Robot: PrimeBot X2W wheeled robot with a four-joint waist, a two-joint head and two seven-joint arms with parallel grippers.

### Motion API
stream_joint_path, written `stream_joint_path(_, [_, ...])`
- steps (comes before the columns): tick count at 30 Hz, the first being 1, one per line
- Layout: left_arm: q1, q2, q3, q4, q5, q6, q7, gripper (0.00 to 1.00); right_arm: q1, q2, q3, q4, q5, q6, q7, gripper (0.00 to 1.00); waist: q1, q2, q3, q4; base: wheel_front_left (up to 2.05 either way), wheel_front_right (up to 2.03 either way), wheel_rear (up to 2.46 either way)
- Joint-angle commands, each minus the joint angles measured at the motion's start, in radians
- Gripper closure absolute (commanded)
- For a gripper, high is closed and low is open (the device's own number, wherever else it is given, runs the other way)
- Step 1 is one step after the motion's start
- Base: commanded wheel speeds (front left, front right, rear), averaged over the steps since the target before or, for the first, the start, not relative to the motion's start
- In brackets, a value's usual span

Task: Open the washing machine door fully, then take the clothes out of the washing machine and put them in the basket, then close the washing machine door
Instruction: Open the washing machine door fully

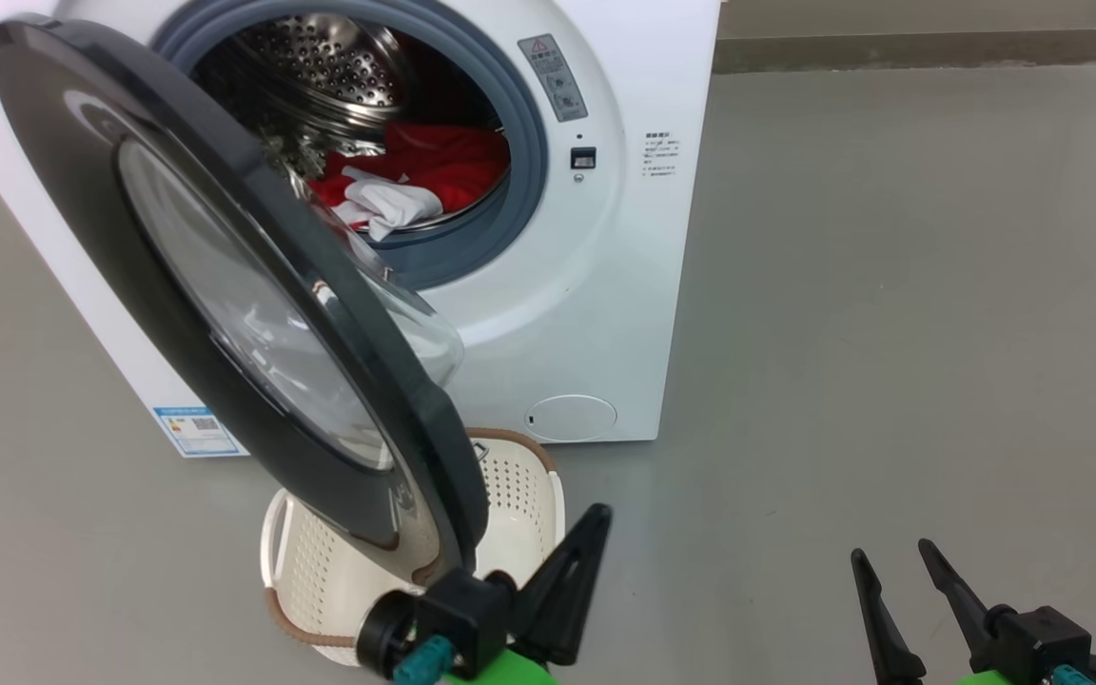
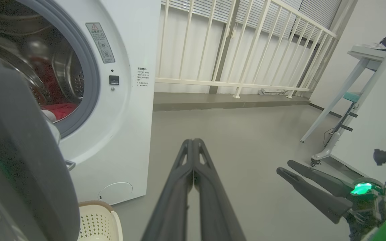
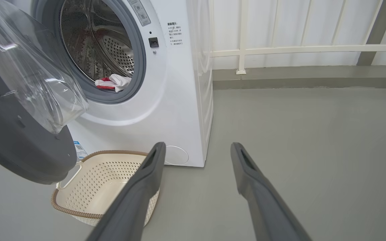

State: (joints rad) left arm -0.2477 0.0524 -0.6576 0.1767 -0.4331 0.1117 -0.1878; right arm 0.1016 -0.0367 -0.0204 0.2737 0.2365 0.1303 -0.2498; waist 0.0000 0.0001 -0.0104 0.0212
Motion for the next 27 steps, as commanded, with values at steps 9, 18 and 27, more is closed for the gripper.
stream_joint_path(9, [-0.13, -0.002, 0.056, 0.137, -0.063, 0.044, -0.044, 1.0, -0.043, -0.014, 0.023, -0.021, -0.005, 0.0, -0.012, 0.0, 0.0, -0.0001, 0.011, -0.013, 0.0, 0.0, 0.0])
stream_joint_path(18, [-0.194, -0.002, 0.09, 0.224, -0.088, 0.063, -0.068, 1.0, -0.051, -0.014, 0.023, -0.017, 0.002, 0.0, -0.012, 0.0, 0.0, -0.0001, 0.024, -0.018, 0.0, 0.0, 0.0])
stream_joint_path(27, [-0.202, -0.002, 0.126, 0.249, -0.08, 0.068, -0.073, 1.0, -0.058, -0.014, 0.021, -0.014, 0.007, 0.0, -0.012, 0.0, 0.0, -0.0001, 0.031, -0.009, 0.0, 0.0, 0.0])
